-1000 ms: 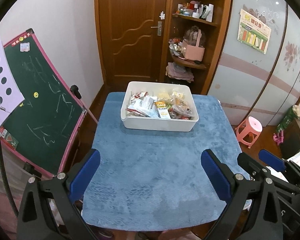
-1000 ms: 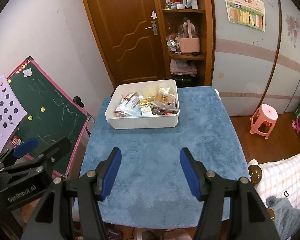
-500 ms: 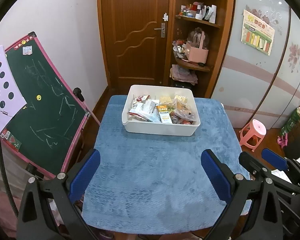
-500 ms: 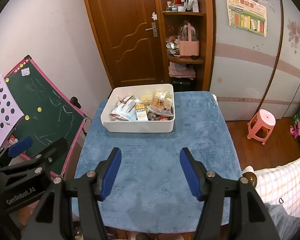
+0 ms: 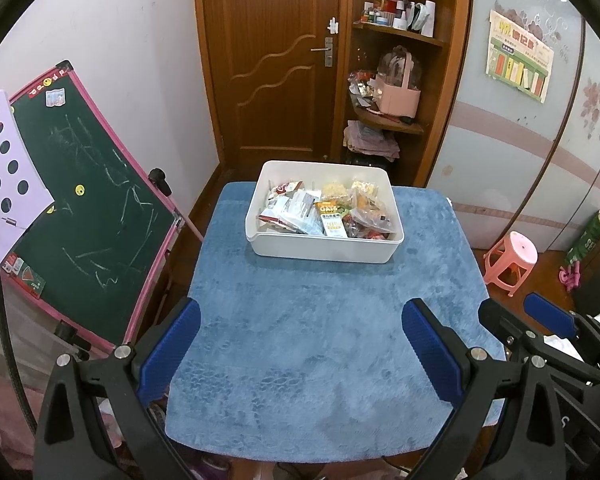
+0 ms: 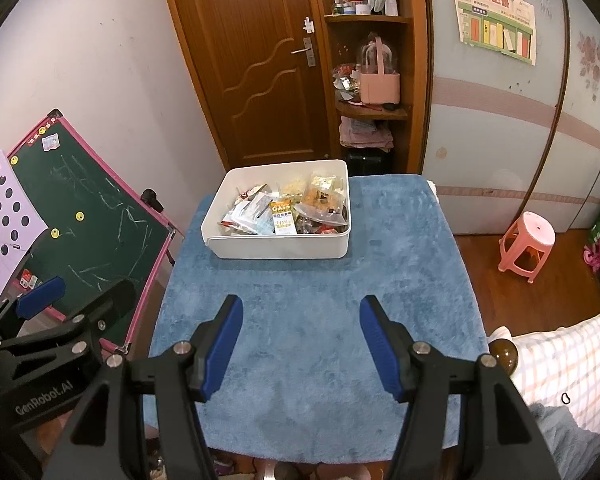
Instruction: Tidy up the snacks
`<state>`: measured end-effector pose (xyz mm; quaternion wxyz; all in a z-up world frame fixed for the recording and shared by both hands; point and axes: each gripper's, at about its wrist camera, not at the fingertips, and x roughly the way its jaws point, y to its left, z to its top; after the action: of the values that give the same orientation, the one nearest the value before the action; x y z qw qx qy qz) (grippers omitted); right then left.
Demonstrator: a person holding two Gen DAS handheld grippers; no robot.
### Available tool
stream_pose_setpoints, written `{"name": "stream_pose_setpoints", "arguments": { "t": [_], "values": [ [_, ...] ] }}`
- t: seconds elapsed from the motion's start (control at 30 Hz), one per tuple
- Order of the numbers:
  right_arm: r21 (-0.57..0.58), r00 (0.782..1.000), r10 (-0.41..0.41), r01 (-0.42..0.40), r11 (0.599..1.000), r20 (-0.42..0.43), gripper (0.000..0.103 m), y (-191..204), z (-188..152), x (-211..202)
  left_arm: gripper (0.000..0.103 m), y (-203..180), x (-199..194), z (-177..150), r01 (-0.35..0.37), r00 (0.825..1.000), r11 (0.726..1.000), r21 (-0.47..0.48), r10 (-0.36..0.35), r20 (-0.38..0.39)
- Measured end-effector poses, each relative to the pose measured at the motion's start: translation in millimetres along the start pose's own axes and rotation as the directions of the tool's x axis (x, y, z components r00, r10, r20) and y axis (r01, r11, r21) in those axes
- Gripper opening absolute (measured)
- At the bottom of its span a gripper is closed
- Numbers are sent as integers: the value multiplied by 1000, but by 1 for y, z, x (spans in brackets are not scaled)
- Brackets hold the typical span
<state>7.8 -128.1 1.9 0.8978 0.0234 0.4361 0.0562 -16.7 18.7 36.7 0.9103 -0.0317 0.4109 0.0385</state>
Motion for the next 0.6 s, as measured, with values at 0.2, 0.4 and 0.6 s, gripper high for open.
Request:
{"name": "stream_pose_setpoints", "arguments": {
  "t": [0.2, 0.4, 0.6],
  "values": [
    [0, 1000, -2, 2, 1000, -1, 61, 1, 0, 0, 100, 0, 2, -1, -4, 1000, 1000, -3, 4, -8],
    [-4, 1000, 1, -1, 1000, -9, 61, 0, -1, 2, 100, -1, 5, -2, -6, 1000, 1000, -5, 6, -17],
    [-3, 1000, 1, -1, 1000, -9, 61, -1, -1, 2, 100, -1, 5, -2, -6, 1000, 1000, -5, 6, -18]
  ]
}}
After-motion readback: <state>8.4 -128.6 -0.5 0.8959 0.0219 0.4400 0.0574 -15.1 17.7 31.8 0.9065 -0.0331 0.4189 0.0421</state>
